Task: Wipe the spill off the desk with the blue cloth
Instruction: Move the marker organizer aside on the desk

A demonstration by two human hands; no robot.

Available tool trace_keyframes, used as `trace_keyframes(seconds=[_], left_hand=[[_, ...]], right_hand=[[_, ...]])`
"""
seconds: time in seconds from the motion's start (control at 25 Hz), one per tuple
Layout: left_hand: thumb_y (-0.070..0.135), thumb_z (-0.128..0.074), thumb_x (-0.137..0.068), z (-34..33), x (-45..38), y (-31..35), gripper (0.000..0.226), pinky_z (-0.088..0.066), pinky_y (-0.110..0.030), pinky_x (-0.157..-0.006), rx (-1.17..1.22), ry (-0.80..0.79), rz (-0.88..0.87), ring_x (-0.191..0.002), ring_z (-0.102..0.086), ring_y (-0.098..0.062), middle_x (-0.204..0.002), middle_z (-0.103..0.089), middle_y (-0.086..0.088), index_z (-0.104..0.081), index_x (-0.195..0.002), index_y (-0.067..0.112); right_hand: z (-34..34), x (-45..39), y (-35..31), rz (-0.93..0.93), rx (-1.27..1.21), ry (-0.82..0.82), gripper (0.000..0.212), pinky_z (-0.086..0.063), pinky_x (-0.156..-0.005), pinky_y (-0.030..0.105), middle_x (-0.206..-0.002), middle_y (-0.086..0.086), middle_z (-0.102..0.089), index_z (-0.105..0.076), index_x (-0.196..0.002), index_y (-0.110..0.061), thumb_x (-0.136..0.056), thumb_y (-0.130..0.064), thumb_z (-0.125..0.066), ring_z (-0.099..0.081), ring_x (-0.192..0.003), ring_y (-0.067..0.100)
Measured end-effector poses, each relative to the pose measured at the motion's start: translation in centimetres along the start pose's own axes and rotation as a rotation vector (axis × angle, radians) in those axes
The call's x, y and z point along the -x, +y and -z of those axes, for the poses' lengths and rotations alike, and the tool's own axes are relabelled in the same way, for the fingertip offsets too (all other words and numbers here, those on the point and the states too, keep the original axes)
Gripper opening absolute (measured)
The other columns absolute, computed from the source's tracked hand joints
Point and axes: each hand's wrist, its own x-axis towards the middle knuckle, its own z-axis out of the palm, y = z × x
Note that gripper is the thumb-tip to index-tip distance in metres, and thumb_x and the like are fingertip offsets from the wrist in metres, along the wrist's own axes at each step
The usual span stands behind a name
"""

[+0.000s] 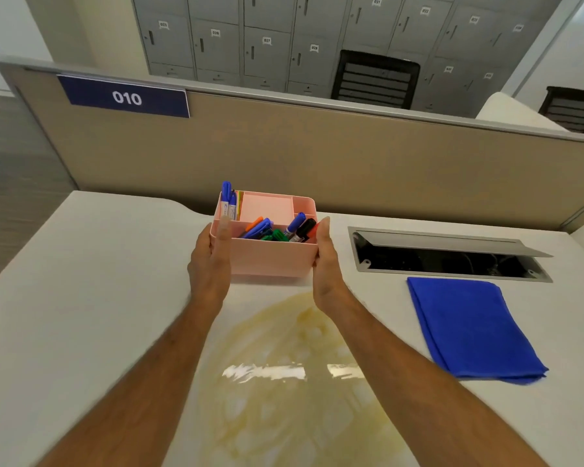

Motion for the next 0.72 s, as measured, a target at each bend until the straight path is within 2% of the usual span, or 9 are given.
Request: trace_keyframes(seconds=[0.12,0.28,0.44,0.52,0.64,0.72], left_hand=[[0.088,-0.023,-0.074,3.2,-1.2,0.5,0.063,-0.046,-0.024,-0.068,0.018,0.068,-0.004,-0.092,-0.063,-0.012,-0.098,-0.062,0.020,-0.059,-0.108,0.049],[0.092,-0.022,-0.067,8.3,-3.6,0.5,0.089,-0.052,-0.034,-0.084,0.029,0.191,0.037,-0.101,-0.063,-0.018,-0.115,-0.063,0.006,-0.055,-0.130,0.039],[0.098,-0.020,-0.063,12.1,-5.4,-0.1,0.098,-0.052,-0.040,-0.095,0.036,0.258,0.037,-0.109,-0.061,-0.020,-0.123,-0.063,0.003,-0.054,-0.132,0.037],[0.101,-0.019,-0.056,13.4,-6.0,-0.8,0.108,-0.050,-0.038,-0.096,0.045,0.286,0.056,-0.109,-0.060,-0.018,-0.123,-0.062,0.004,-0.054,-0.133,0.035],[0.100,-0.020,-0.060,14.2,-6.5,-2.0,0.103,-0.048,-0.037,-0.099,0.065,0.305,0.106,-0.113,-0.057,-0.018,-0.120,-0.060,0.007,-0.053,-0.134,0.035],[0.096,-0.022,-0.065,14.3,-6.5,-3.1,0.096,-0.047,-0.033,-0.095,0.078,0.314,0.121,-0.113,-0.056,-0.018,-0.118,-0.059,0.007,-0.053,-0.132,0.035]], right_hand=[[-3.6,0.3,-0.1,0.042,0.003,-0.056,0.098,-0.051,-0.102,0.056,-0.125,0.013,-0.069,-0.060,-0.133,-0.025,-0.065,-0.094,-0.040,-0.066,-0.115,0.034],[-9.5,0.6,0.0,0.050,0.020,-0.141,0.110,-0.051,-0.104,0.053,-0.129,0.007,-0.067,-0.056,-0.138,-0.030,-0.056,-0.101,-0.043,-0.064,-0.119,0.028],[-13.7,0.8,1.1,0.047,0.032,-0.200,0.102,-0.055,-0.100,0.049,-0.131,0.003,-0.066,-0.048,-0.144,-0.033,-0.063,-0.095,-0.039,-0.064,-0.118,0.024],[-15.0,0.9,2.1,0.032,0.042,-0.216,0.100,-0.053,-0.103,0.052,-0.134,0.003,-0.064,-0.045,-0.147,-0.034,-0.065,-0.092,-0.037,-0.062,-0.121,0.024],[-16.0,1.0,3.3,0.018,0.073,-0.230,0.100,-0.045,-0.110,0.054,-0.140,0.004,-0.059,-0.041,-0.149,-0.032,-0.067,-0.090,-0.034,-0.054,-0.130,0.024],[-16.0,1.1,4.0,0.028,0.085,-0.234,0.096,-0.043,-0.112,0.053,-0.139,0.004,-0.059,-0.042,-0.148,-0.030,-0.071,-0.087,-0.033,-0.053,-0.131,0.024]])
